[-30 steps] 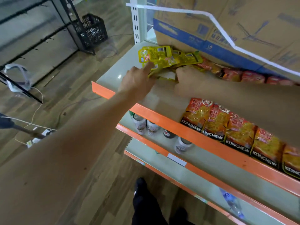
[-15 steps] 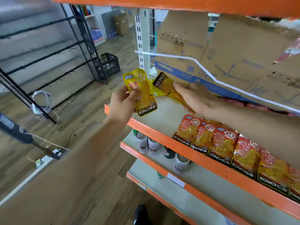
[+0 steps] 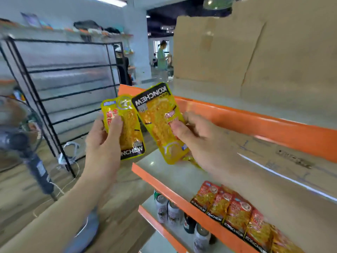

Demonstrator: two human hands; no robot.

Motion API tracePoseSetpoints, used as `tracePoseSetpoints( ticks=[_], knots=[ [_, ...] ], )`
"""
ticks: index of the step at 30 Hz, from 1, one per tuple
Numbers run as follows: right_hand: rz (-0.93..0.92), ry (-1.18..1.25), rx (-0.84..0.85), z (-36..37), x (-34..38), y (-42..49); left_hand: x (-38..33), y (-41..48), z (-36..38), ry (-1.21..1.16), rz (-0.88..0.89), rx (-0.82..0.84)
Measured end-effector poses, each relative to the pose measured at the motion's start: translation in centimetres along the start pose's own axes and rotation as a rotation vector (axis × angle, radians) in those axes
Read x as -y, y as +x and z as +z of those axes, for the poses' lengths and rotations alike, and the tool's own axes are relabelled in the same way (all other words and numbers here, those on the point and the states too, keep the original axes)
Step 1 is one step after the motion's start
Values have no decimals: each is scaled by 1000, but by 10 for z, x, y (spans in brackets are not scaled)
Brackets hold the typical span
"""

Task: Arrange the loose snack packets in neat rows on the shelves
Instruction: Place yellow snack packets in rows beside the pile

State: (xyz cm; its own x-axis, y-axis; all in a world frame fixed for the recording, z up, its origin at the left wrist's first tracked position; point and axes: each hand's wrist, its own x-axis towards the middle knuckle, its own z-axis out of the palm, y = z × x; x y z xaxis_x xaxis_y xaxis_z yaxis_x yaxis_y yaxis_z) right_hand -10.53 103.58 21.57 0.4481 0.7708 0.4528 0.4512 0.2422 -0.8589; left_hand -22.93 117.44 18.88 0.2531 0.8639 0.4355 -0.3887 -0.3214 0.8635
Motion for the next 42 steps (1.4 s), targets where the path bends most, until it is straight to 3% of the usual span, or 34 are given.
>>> tracePoseSetpoints(
  ticks=[7,14,20,28,42],
  knots=[
    [-74,-32,-125,-8,66,3,-55,11,14,-143,36,108],
    [41,-104,-445,-12,97,-14,-83,5,9,-163,-37,282],
    [105,-49,-498,-10,117,-44,-97,-16,7,-115,-42,470],
    [137,-24,-515,-20,144,-93,-114,-40,9,-209,-37,531],
    [-25,-127,-457,-71,190,-152,-180,-102,43,-260,89,595]
  ],
)
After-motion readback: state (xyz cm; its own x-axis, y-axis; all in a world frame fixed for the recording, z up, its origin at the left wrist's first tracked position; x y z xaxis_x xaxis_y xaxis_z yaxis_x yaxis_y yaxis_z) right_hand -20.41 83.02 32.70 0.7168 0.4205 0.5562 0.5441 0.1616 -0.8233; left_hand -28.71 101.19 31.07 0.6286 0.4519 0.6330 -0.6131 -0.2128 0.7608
